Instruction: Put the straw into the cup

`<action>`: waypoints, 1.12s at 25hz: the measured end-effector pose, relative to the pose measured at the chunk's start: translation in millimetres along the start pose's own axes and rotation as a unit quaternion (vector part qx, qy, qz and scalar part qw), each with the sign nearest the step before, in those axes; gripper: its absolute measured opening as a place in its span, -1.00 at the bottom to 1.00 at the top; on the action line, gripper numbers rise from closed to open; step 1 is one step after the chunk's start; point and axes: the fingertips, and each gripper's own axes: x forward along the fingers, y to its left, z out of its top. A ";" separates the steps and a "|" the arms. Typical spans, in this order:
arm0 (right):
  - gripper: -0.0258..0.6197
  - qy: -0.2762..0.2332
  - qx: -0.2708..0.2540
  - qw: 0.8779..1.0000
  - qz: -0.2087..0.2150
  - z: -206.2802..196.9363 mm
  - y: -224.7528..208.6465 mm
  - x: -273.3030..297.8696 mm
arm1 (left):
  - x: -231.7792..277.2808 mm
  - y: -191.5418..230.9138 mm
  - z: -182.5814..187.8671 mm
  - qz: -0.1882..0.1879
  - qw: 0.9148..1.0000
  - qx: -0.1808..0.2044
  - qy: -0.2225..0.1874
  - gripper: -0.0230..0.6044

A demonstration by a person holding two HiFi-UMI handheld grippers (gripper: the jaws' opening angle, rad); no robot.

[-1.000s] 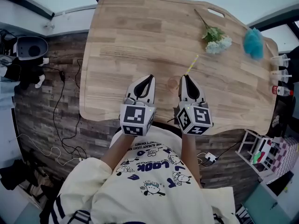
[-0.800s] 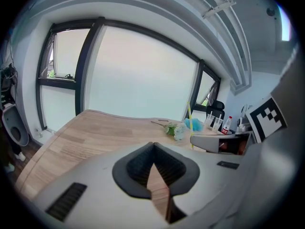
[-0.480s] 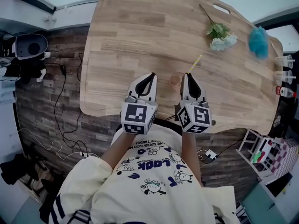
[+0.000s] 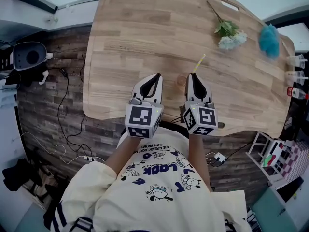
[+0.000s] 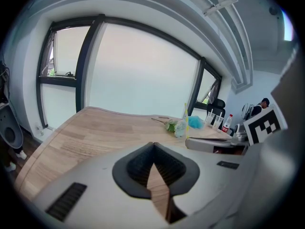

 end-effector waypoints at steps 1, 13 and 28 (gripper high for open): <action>-0.85 0.001 0.000 1.000 0.000 -1.1 0.3 -0.3 | 0.0 0.2 -0.7 0.000 1.000 0.000 0.002 -0.82; -0.85 0.011 -0.008 1.000 0.001 -4.8 1.9 0.0 | 5.5 3.7 -1.0 -0.001 1.000 -0.003 0.008 -0.82; -0.77 0.012 0.000 1.000 -0.011 -3.5 -3.4 -9.2 | 7.0 3.4 -3.2 -0.007 1.000 -0.001 0.009 -0.82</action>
